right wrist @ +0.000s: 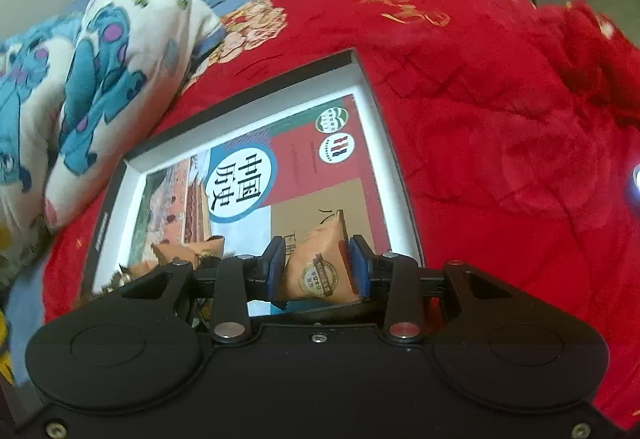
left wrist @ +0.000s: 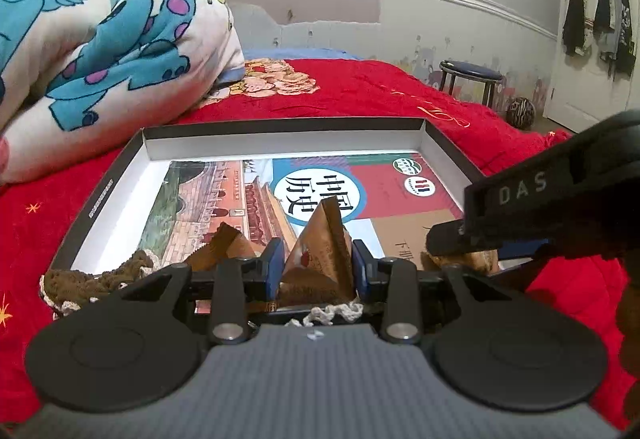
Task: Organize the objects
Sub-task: 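Carry both paper packets over the black box lid and lower them inside, then open both grippers to release the packets into the box, then move both grippers back to the pile of hair ties and cords, then grasp a blue hair tie with the left gripper while the right grasps the cream scrunchie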
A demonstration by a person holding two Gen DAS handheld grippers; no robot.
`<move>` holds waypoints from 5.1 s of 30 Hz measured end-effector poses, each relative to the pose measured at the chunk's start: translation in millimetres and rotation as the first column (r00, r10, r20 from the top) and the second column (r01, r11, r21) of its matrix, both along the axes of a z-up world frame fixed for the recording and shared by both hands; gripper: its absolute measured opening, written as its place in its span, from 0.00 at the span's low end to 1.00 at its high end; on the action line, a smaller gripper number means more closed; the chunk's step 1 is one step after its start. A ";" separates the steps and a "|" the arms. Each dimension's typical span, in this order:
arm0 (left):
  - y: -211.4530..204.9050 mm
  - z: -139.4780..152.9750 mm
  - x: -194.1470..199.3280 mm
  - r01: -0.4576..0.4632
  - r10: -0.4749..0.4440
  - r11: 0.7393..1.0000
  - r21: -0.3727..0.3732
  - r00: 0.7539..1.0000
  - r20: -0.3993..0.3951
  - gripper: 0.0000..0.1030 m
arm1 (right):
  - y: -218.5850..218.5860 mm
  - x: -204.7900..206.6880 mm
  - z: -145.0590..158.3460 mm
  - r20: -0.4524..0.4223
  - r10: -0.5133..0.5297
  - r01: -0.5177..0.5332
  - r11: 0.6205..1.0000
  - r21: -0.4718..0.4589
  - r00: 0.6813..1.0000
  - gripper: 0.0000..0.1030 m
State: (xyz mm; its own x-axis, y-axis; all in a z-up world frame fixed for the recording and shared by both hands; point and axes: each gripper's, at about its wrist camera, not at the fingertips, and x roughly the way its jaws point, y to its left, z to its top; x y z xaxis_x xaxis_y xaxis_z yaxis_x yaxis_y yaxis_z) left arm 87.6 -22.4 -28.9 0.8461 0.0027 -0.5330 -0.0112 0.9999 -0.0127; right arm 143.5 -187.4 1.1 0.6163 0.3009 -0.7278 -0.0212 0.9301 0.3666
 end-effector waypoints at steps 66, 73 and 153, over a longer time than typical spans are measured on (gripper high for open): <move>30.1 45.2 1.7 -0.042 0.046 0.997 -0.057 0.997 0.066 0.76 | -40.8 -24.6 39.9 0.083 -0.095 0.078 0.977 0.197 0.992 0.73; 54.5 71.6 -17.8 -0.080 0.090 0.992 -0.098 0.991 0.102 0.76 | -54.1 -51.6 48.6 0.064 -0.146 0.133 0.976 0.174 0.987 0.78; 3.5 11.9 -112.3 0.030 -0.032 0.998 -0.046 0.998 -0.053 0.28 | -24.5 -62.5 -7.3 -0.109 0.043 -0.048 0.998 -0.042 0.993 0.44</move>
State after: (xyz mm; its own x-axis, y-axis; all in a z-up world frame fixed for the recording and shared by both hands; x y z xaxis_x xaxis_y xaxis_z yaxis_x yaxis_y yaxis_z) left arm -24.7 -18.9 -17.0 0.8153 -0.0483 -0.5771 0.0180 0.9981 -0.0581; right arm 81.0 -211.8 -6.2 0.5198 0.2930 -0.8025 -0.0268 0.9445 0.3275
